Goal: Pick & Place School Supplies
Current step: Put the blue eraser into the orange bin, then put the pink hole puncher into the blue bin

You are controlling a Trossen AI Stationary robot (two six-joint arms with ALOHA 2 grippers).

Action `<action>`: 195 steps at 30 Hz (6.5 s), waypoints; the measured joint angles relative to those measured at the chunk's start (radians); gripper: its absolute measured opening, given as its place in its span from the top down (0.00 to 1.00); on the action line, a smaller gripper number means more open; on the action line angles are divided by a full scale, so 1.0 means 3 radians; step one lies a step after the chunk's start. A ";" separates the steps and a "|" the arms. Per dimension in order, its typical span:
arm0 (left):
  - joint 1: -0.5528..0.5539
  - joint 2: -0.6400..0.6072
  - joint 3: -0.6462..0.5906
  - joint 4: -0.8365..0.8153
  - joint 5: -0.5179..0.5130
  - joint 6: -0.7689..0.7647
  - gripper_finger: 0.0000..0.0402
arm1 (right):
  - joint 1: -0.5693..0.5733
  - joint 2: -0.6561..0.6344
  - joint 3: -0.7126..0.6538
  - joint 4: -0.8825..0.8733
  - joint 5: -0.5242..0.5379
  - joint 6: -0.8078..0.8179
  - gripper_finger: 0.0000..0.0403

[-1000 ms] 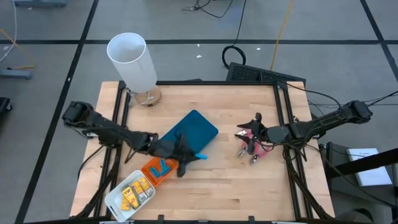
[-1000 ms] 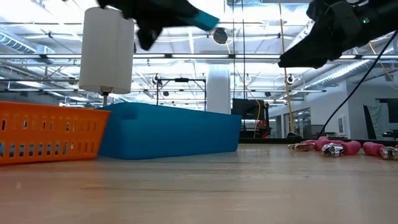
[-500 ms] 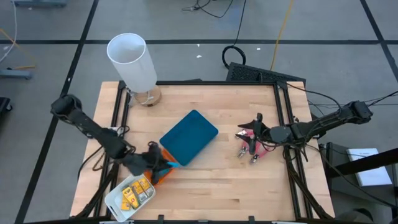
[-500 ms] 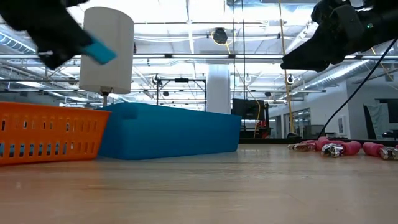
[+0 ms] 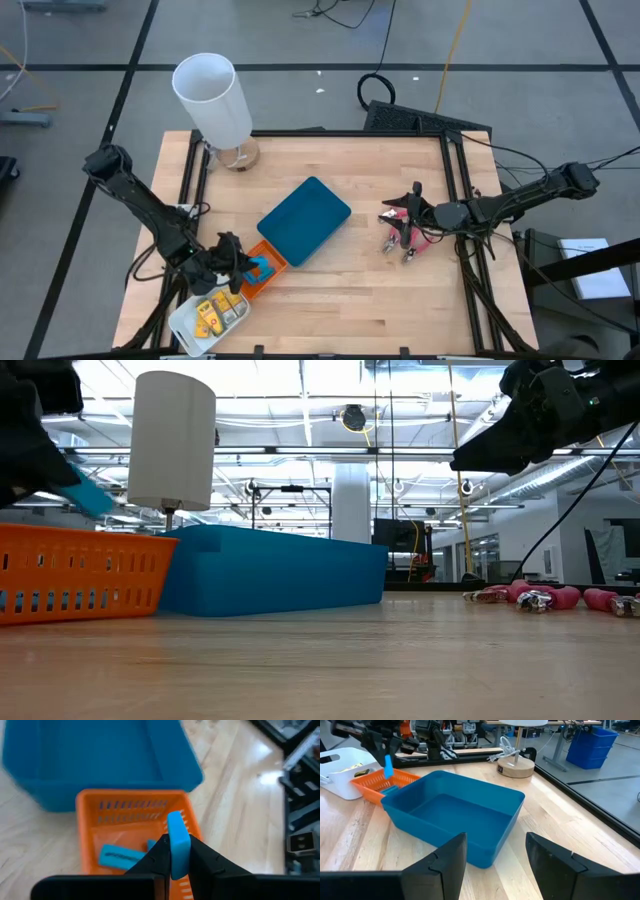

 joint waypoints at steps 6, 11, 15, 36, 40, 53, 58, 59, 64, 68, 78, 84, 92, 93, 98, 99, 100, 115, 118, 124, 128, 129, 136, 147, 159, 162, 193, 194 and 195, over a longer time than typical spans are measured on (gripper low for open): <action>0.0024 0.0000 -0.0036 -0.0015 0.0005 -0.0092 0.87 | -0.0001 0.0000 0.0000 -0.0002 0.0000 0.0000 0.52; 0.0031 0.0001 -0.0039 -0.0015 0.0032 -0.0088 0.82 | -0.0001 0.0000 0.0000 -0.0014 0.0000 -0.0001 0.52; 0.0033 0.0001 -0.0039 -0.0015 0.0144 -0.0094 0.77 | -0.0001 0.0000 0.0000 -0.0018 0.0000 -0.0001 0.52; 0.0594 -0.0154 -0.0037 0.1855 0.0707 0.2187 0.67 | -0.0003 0.0000 0.0001 -0.0017 0.0001 -0.0001 0.52; 0.0895 -0.0128 -0.0037 0.2157 0.1306 0.2885 0.71 | -0.0003 0.0001 0.0004 -0.0017 0.0001 -0.0001 0.52; 0.1875 -0.0662 -0.0199 0.1789 0.2025 0.3567 0.76 | -0.0003 0.0001 0.0004 -0.0062 0.0001 -0.0003 0.52; 0.2094 -0.1044 -0.0785 0.2279 0.2081 0.3587 0.76 | -0.0003 0.0001 0.0004 -0.0069 0.0001 -0.0038 0.52; 0.2134 -0.1137 -0.0921 0.2421 0.2072 0.3583 0.76 | -0.0003 0.0001 0.0004 -0.0069 0.0001 -0.0038 0.52; 0.2259 -0.1506 -0.1493 0.3006 0.2013 0.3452 0.76 | -0.0003 0.0001 0.0004 -0.0069 0.0001 -0.0039 0.52; 0.2262 -0.1704 -0.1583 0.2872 0.2007 0.3473 0.76 | -0.0003 0.0001 0.0004 -0.0070 0.0001 -0.0053 0.52; 0.2262 -0.2478 -0.1581 0.1878 0.1879 0.3637 0.76 | -0.0001 0.0001 0.0004 -0.0178 -0.0009 0.0020 0.52; 0.2262 -0.2980 -0.1581 0.1474 0.1841 0.3628 0.76 | -0.0001 0.0000 0.0005 -0.0665 -0.0604 0.0027 0.52; 0.2262 -0.3118 -0.1581 0.1269 0.1746 0.3653 0.76 | 0.0283 0.0001 0.0024 -0.1898 -0.1505 0.0691 0.52; 0.2262 -0.3111 -0.1581 0.1253 0.1746 0.3679 0.76 | 0.0335 0.0003 0.0060 -0.2136 -0.1512 0.0809 0.52; 0.2262 -0.3095 -0.1581 0.1162 0.1745 0.3698 0.76 | 0.0521 0.0000 0.0316 -0.3125 -0.1573 0.1205 0.52; 0.2262 -0.3095 -0.1581 0.1144 0.1744 0.3697 0.76 | 0.0546 0.0000 0.0323 -0.3154 -0.1572 0.1239 0.52; 0.2262 -0.3092 -0.1581 0.1116 0.1743 0.3700 0.76 | 0.0566 0.0001 0.0323 -0.3148 -0.1571 0.1239 0.52; 0.2262 -0.3093 -0.1581 0.1129 0.1737 0.4037 0.76 | 0.0610 0.0685 0.0118 -0.3034 -0.1377 0.1546 0.52; 0.2262 -0.3093 -0.1581 0.1129 0.1737 0.4034 0.76 | 0.0612 0.0750 0.0114 -0.2946 -0.1387 0.1660 0.57; 0.2262 -0.3093 -0.1581 0.1131 0.1737 0.4028 0.76 | 0.0610 0.0753 0.0109 -0.2790 -0.1366 0.1798 0.75; 0.2262 -0.3093 -0.1581 0.1132 0.1737 0.4026 0.76 | 0.0609 0.0751 0.0106 -0.2660 -0.1363 0.1797 0.89; 0.2262 -0.3093 -0.1581 0.1132 0.1738 0.4027 0.76 | 0.0609 0.0740 0.0104 -0.2609 -0.1364 0.1801 0.91; 0.2262 -0.3093 -0.1581 0.1132 0.1738 0.4026 0.76 | 0.0609 0.0603 0.0081 -0.2164 -0.1458 0.1929 0.91; 0.2262 -0.3093 -0.1581 0.1132 0.1739 0.4026 0.76 | 0.0603 0.0674 0.0087 -0.0540 -0.1174 0.1245 0.91; 0.2262 -0.3091 -0.1581 0.1132 0.1738 0.4025 0.76 | -0.0179 0.1615 0.0494 0.0715 -0.1625 0.0379 0.91; 0.2262 -0.3092 -0.1581 0.1134 0.1737 0.4025 0.76 | -0.0374 0.1832 0.0860 0.0593 -0.1901 0.0127 0.91; 0.2262 -0.3093 -0.1581 0.1150 0.1725 0.4026 0.76 | -0.1115 0.3764 0.2625 -0.0194 -0.2527 -0.0817 0.88; 0.2262 -0.3093 -0.1581 0.1153 0.1725 0.4026 0.76 | -0.1113 0.3764 0.2625 -0.0187 -0.2527 -0.0821 0.86; 0.2262 -0.3092 -0.1581 0.1154 0.1725 0.4026 0.76 | -0.1113 0.3764 0.2625 -0.0183 -0.2527 -0.0817 0.84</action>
